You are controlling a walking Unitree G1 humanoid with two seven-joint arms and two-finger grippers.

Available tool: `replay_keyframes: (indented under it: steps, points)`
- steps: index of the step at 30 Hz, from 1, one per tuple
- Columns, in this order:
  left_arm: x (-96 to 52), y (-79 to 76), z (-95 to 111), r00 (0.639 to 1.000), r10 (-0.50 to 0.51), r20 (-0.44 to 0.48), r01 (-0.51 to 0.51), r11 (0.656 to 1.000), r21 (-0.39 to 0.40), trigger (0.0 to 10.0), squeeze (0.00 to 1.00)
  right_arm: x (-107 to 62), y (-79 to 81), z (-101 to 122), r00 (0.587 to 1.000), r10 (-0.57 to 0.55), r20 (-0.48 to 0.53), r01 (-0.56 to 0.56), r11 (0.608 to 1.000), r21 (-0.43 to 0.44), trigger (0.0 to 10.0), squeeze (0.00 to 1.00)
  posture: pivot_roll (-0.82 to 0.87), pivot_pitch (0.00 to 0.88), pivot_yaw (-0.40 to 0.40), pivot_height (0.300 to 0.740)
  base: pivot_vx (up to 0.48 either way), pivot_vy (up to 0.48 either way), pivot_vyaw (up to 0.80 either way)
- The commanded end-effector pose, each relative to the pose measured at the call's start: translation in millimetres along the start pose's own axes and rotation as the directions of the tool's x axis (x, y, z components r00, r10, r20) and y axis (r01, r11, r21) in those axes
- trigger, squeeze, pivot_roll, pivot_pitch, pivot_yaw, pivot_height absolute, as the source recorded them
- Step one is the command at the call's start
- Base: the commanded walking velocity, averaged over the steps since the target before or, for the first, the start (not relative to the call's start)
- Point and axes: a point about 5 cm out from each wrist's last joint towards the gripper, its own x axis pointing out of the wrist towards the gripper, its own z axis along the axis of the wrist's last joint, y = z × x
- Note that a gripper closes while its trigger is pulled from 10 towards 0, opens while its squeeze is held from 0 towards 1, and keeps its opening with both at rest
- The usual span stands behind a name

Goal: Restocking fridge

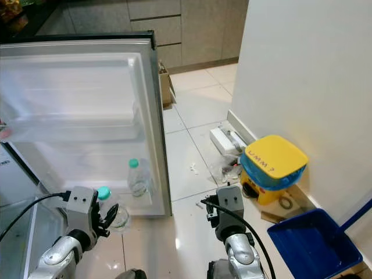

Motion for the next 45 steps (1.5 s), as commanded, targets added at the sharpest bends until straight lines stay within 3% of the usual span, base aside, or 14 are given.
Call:
replay_keyframes:
  steps: [1,7,11,14,18,22,28,33,39,45]
  points:
    - [1.0,1.5,-1,1.000,0.021,0.009,-0.021,1.000,-0.005,10.0,0.00,-1.1,-0.1,-3,1.000,-0.007,-0.007,0.007,1.000,0.003,10.0,0.00,-0.13,0.157,0.090,0.598,0.000,0.000,0.00]
    - [1.1,24.5,17,0.984,0.153,0.092,-0.154,0.988,0.003,10.0,0.00,-1.7,1.4,-1,1.000,0.003,0.005,-0.003,1.000,-0.016,10.0,0.00,-0.13,0.156,0.095,0.598,0.000,0.000,0.00]
    - [-0.5,48.1,40,0.957,0.235,0.172,-0.237,0.971,-0.009,10.0,0.00,-2.2,2.9,-1,1.000,0.010,0.006,-0.009,1.000,-0.016,10.0,0.00,-0.13,0.155,0.095,0.598,0.000,0.000,0.00]
    - [-0.7,59.9,46,0.938,0.291,0.190,-0.293,0.956,-0.018,10.0,0.00,-1.9,2.3,0,1.000,0.010,0.009,-0.010,1.000,-0.015,10.0,0.00,-0.13,0.154,0.094,0.598,0.000,0.000,0.00]
    - [-0.8,68.3,43,0.923,0.344,0.174,-0.339,0.939,-0.060,10.0,0.00,-1.5,1.4,1,1.000,0.009,0.012,-0.008,1.000,-0.015,10.0,0.00,-0.13,0.154,0.091,0.598,0.000,0.000,0.00]
    - [2.7,72.2,33,0.906,0.405,0.125,-0.385,0.910,-0.152,10.0,0.00,-1.0,0.1,2,1.000,0.008,0.015,-0.008,1.000,-0.015,10.0,0.00,-0.14,0.157,0.083,0.598,0.000,0.000,0.00]
    - [20.4,69.6,21,0.880,0.473,0.048,-0.438,0.847,-0.301,10.0,0.00,-1.4,-2.9,3,1.000,0.010,0.016,-0.010,1.000,-0.024,10.0,0.00,-0.15,0.165,0.066,0.598,0.000,0.000,0.00]
    - [28.0,69.6,22,0.867,0.497,0.039,-0.457,0.824,-0.336,10.0,0.00,-1.8,-4.9,4,1.000,0.010,0.017,-0.010,1.000,-0.029,10.0,0.00,-0.16,0.168,0.061,0.598,0.000,0.000,0.00]
    - [33.5,90.9,41,0.822,0.565,0.068,-0.496,0.770,-0.400,10.0,0.00,-4.0,-9.8,6,1.000,0.006,0.020,-0.005,0.999,-0.040,10.0,0.00,-0.18,0.177,0.060,0.598,0.000,0.000,0.00]
    - [22.4,124.4,58,0.756,0.647,0.100,-0.549,0.710,-0.442,10.0,0.00,-7.0,-10.7,3,1.000,-0.001,0.012,0.001,0.999,-0.038,10.0,0.00,-0.18,0.181,0.063,0.598,0.000,0.000,0.00]
